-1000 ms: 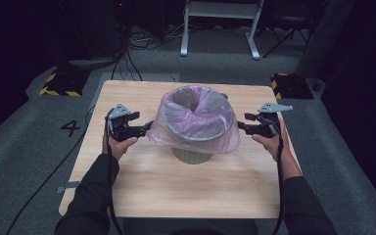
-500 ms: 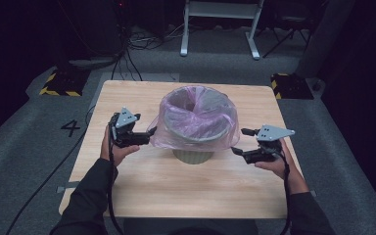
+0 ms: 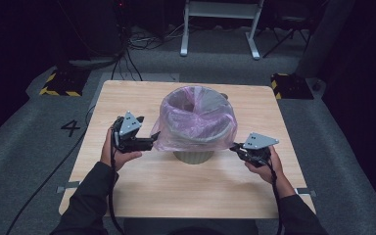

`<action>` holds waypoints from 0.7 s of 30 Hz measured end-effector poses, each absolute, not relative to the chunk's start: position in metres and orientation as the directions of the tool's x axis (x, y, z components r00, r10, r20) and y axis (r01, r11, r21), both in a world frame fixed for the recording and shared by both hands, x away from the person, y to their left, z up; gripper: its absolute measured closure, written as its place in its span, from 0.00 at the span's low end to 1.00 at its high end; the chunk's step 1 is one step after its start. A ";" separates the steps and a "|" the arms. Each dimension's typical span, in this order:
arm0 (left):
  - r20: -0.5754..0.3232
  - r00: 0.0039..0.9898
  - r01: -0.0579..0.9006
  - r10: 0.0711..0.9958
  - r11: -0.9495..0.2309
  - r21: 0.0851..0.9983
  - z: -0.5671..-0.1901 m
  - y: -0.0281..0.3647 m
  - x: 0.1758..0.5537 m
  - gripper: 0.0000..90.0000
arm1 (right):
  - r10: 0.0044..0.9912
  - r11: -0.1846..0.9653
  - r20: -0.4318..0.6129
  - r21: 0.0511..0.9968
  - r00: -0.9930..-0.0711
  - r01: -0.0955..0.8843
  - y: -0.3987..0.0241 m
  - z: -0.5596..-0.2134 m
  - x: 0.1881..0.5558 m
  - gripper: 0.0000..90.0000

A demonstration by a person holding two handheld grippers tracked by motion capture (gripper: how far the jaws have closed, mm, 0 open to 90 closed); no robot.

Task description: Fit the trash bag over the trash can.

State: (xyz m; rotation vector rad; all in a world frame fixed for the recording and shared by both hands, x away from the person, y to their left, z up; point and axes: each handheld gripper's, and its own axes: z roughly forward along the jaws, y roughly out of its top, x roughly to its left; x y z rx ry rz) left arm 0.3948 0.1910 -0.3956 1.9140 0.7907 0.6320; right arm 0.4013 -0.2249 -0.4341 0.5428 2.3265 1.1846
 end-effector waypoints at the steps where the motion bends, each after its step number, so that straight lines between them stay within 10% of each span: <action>1: 0.103 0.663 0.256 0.741 -0.355 0.899 -0.395 0.192 0.391 0.25 | 0.541 0.555 -0.238 0.821 -0.807 0.130 -0.224 -0.435 0.401 1.00; 9: -0.099 0.612 0.310 0.785 -0.123 0.943 -0.388 0.215 0.386 0.31 | 0.547 0.573 -0.236 0.805 -0.803 0.153 -0.224 -0.444 0.401 0.99; 21: 0.019 0.645 0.250 0.764 -0.235 0.939 -0.368 0.184 0.389 0.22 | 0.560 0.545 -0.234 0.827 -0.795 0.140 -0.222 -0.439 0.402 0.97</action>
